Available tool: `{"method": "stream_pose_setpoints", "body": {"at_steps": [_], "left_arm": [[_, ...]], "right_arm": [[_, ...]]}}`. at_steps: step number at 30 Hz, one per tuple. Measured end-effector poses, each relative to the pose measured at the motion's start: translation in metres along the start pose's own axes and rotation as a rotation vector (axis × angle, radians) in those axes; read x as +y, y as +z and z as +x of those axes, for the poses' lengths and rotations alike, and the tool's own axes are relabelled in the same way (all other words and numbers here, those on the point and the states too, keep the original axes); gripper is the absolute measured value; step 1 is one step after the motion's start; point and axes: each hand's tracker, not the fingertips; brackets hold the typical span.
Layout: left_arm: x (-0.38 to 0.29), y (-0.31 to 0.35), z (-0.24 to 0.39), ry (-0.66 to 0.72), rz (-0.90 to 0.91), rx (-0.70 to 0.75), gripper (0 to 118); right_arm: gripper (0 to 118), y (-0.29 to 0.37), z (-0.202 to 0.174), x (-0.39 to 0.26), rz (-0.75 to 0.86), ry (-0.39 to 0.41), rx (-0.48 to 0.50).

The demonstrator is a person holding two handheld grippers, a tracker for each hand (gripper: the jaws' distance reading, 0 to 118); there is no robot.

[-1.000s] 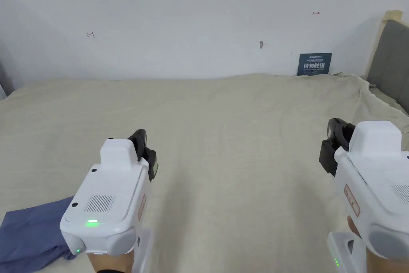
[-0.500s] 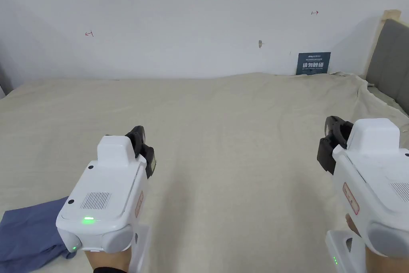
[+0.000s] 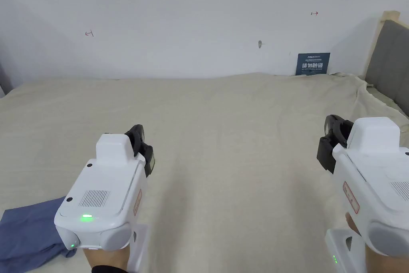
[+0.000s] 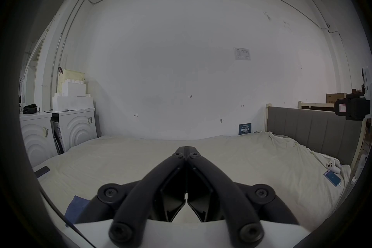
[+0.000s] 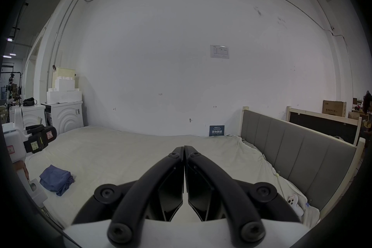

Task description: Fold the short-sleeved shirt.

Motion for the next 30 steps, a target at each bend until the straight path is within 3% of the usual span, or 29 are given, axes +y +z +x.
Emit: {"method": "stream_pose_setpoints", "body": {"at_steps": [30], "left_arm": [[-0.0023, 0.0018, -0.009, 0.006, -0.007, 0.005, 0]], "right_arm": [[0, 0.0017, -0.0039, 0.0002, 0.004, 0.0, 0.007]]}}
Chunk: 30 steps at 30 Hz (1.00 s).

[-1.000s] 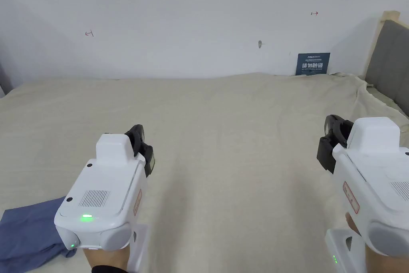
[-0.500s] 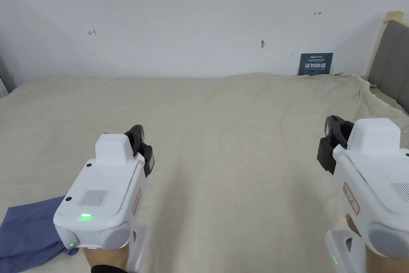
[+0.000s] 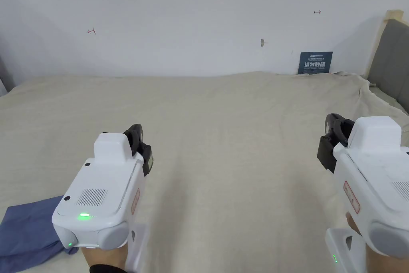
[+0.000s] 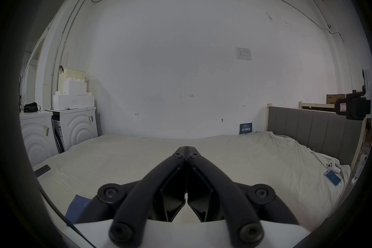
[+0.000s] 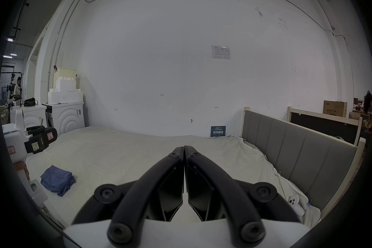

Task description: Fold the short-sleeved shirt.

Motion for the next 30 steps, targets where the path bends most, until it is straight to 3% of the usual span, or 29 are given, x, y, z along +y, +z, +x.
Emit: {"method": "stream_pose_setpoints", "body": {"at_steps": [14, 16, 17, 20, 21, 23, 24, 27, 30], "left_arm": [[-0.0012, -0.0003, 0.0023, -0.01, -0.002, 0.0, 0], [-0.0017, -0.0001, 0.0017, -0.01, 0.0, 0.003, 5], [-0.0018, -0.0004, 0.001, -0.004, -0.004, -0.004, 11], [-0.0023, -0.002, 0.0002, 0.01, -0.02, 0.007, 72], [-0.0033, -0.0027, 0.0004, 0.01, -0.021, 0.012, 82], [-0.0041, -0.0027, 0.0, 0.011, -0.023, 0.01, 87], [-0.0042, -0.0029, 0.0, 0.01, -0.029, 0.01, 101], [-0.0056, -0.002, 0.0, 0.011, -0.03, -0.003, 118], [-0.0066, 0.0003, 0.0018, 0.007, -0.021, 0.0, 118]], "right_arm": [[0, -0.0006, 0.0007, -0.0003, -0.002, -0.001, -0.002], [3, -0.0006, 0.0012, -0.0005, -0.004, -0.002, -0.007], [11, -0.0007, 0.0014, -0.0006, -0.007, -0.004, -0.007], [77, -0.0007, 0.0027, -0.0014, -0.012, -0.005, -0.006], [94, -0.0012, 0.0031, -0.0015, -0.016, -0.005, -0.006], [98, -0.0012, 0.0032, -0.0025, -0.015, -0.009, -0.007], [106, -0.0004, 0.0033, -0.0033, -0.011, -0.008, -0.007], [108, -0.0002, 0.0031, -0.0041, -0.017, -0.009, 0.003], [116, -0.0001, 0.0031, -0.0048, -0.019, -0.011, 0.003]]}}
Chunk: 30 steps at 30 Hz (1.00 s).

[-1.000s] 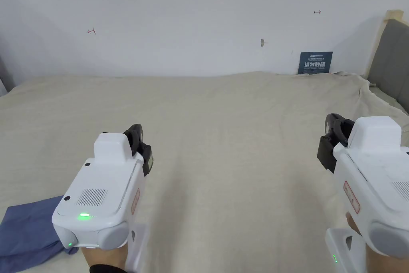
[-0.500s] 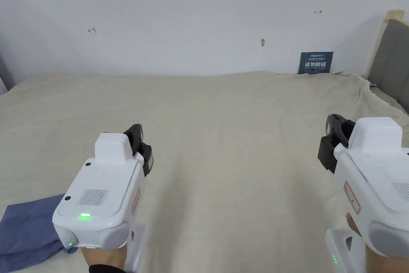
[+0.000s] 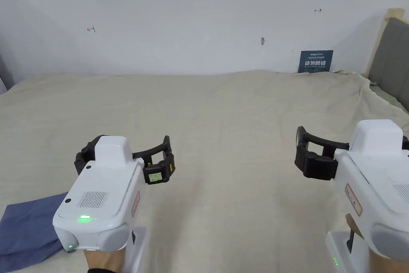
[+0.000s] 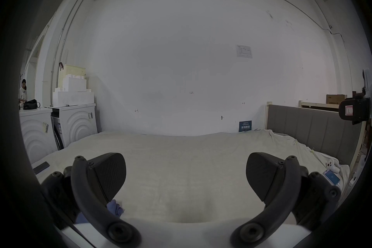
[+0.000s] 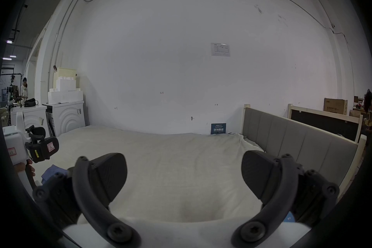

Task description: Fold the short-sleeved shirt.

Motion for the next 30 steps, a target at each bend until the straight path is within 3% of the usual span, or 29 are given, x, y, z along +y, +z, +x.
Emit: {"method": "stream_pose_setpoints", "body": {"at_steps": [30], "left_arm": [[0.0039, 0.0037, 0.0034, -0.009, 0.036, 0.012, 118]], "right_arm": [[118, 0.0021, 0.0021, 0.0001, 0.02, 0.0, -0.016]]}}
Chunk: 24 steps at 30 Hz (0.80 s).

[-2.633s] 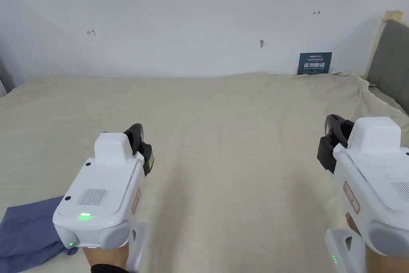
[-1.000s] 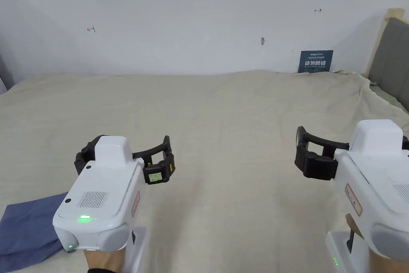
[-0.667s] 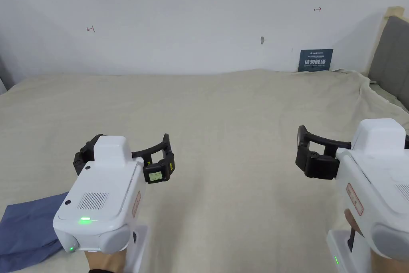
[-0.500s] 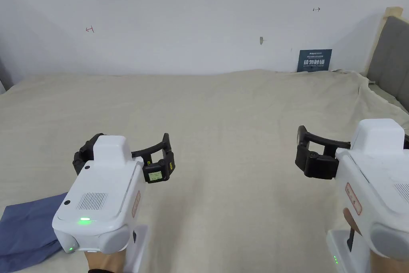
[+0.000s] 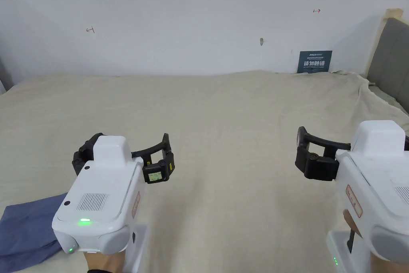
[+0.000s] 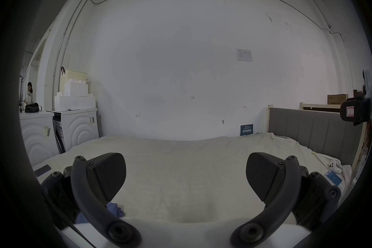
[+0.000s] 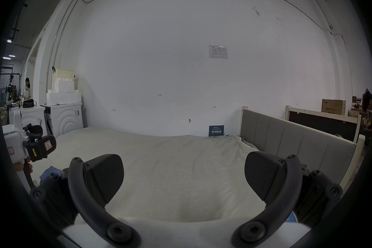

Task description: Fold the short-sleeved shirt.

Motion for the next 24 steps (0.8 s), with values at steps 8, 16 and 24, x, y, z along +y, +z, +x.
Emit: {"method": "stream_pose_setpoints", "body": {"at_steps": [8, 16, 24], "left_arm": [[0.0003, 0.0014, 0.0001, -0.003, 0.005, -0.013, 118], [-0.0003, 0.0027, 0.0007, -0.011, 0.006, -0.012, 118], [0.0003, 0.0038, 0.0001, -0.012, 0.012, -0.009, 118]], "right_arm": [[118, 0.0001, 0.0, -0.0001, 0.002, 0.007, -0.004], [118, 0.0011, -0.0002, -0.0002, 0.004, 0.005, -0.006], [118, 0.0005, 0.0001, 0.0001, 0.006, 0.006, -0.006]]}}
